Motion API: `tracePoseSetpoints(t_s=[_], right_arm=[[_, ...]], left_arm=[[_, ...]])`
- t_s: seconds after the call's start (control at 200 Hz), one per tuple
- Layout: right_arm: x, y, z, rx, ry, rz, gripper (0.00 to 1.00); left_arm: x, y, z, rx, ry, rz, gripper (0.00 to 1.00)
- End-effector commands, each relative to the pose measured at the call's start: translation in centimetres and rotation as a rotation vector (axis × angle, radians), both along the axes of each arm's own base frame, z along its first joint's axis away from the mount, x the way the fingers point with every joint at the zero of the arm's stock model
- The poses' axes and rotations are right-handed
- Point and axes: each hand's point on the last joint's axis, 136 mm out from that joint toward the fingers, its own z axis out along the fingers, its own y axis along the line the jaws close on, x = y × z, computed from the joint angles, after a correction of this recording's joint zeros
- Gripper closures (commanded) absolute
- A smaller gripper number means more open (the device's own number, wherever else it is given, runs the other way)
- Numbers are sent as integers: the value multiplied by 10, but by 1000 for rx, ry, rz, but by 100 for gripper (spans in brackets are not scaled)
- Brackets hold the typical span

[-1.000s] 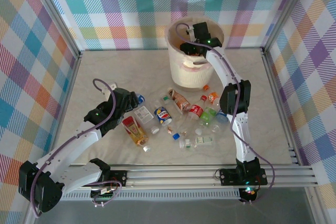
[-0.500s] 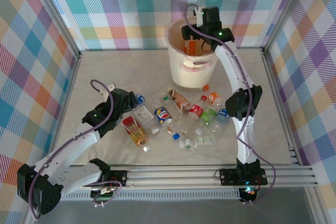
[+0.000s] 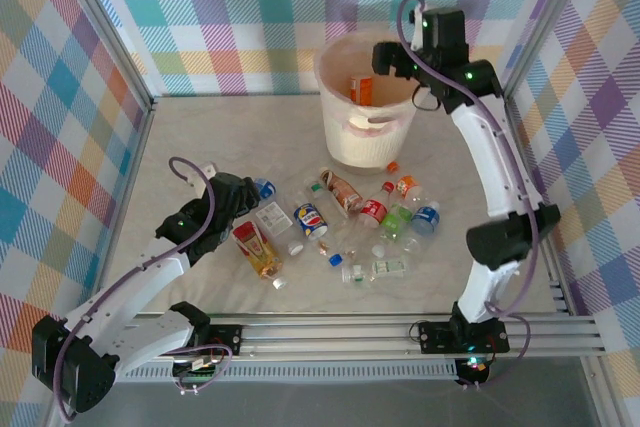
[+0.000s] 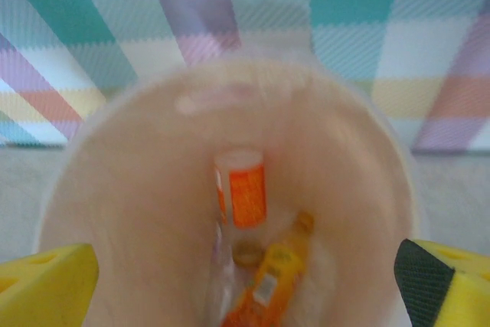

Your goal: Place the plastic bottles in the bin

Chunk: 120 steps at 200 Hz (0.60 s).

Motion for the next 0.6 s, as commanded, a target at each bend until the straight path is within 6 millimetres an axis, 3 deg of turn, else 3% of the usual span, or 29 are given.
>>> tracePoseSetpoints(t_s=[0.0, 0.135, 0.335, 0.445, 0.595], right_arm=[[-19, -14, -2, 32, -23, -56, 0], [-37, -22, -2, 31, -41, -60, 0], [-45, -26, -2, 22, -55, -63, 0], [-46, -26, -3, 24, -64, -60, 0], [-45, -23, -7, 42, -70, -49, 0]], left_arm=[[-14, 9, -14, -20, 62, 39, 0], [-41, 3, -46, -117, 196, 40, 0], [-79, -16, -90, -296, 294, 20, 0], [-92, -18, -102, -333, 314, 13, 0], [-93, -28, -105, -367, 302, -38, 0]])
